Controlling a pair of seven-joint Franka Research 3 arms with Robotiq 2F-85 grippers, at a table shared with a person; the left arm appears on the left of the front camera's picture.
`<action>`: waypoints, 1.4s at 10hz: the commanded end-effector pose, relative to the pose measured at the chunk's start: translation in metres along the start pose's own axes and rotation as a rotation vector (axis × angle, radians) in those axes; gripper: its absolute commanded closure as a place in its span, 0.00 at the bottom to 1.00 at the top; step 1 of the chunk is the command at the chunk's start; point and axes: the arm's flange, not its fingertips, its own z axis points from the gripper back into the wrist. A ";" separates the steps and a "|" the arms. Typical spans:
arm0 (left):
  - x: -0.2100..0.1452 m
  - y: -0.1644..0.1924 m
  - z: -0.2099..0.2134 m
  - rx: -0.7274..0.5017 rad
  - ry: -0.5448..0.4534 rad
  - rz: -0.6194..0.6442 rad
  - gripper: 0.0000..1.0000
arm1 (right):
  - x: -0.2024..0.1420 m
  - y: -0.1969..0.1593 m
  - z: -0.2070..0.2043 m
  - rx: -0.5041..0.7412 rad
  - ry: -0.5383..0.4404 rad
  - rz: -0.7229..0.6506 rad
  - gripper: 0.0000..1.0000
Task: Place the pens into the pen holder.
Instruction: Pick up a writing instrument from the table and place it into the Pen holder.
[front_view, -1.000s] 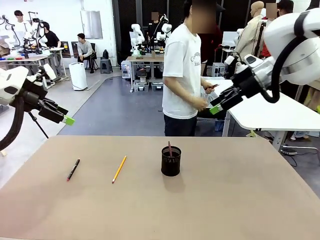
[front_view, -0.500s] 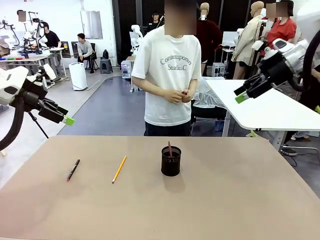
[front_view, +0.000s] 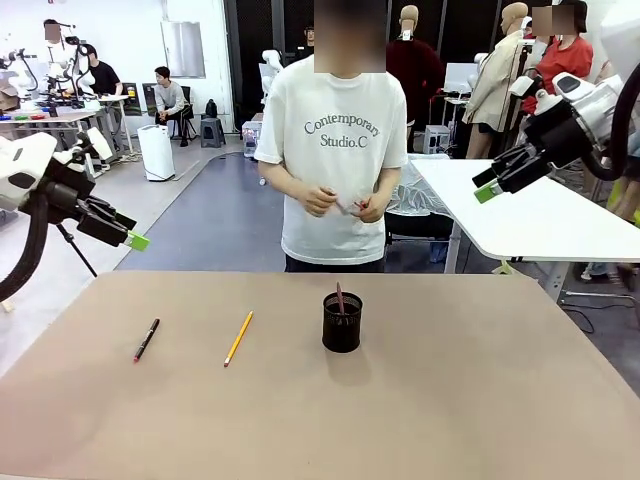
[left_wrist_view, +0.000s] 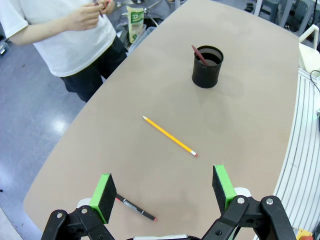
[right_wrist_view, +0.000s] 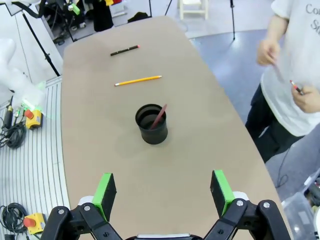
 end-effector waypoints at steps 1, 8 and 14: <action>0.000 0.001 0.000 -0.009 -0.018 0.000 0.00 | 0.001 0.002 -0.001 0.001 0.001 0.002 0.00; 0.000 0.001 0.000 -0.009 -0.018 0.000 0.00 | 0.001 0.002 -0.001 0.001 0.001 0.002 0.00; 0.000 0.001 0.000 -0.009 -0.018 0.000 0.00 | 0.001 0.002 -0.001 0.001 0.001 0.002 0.00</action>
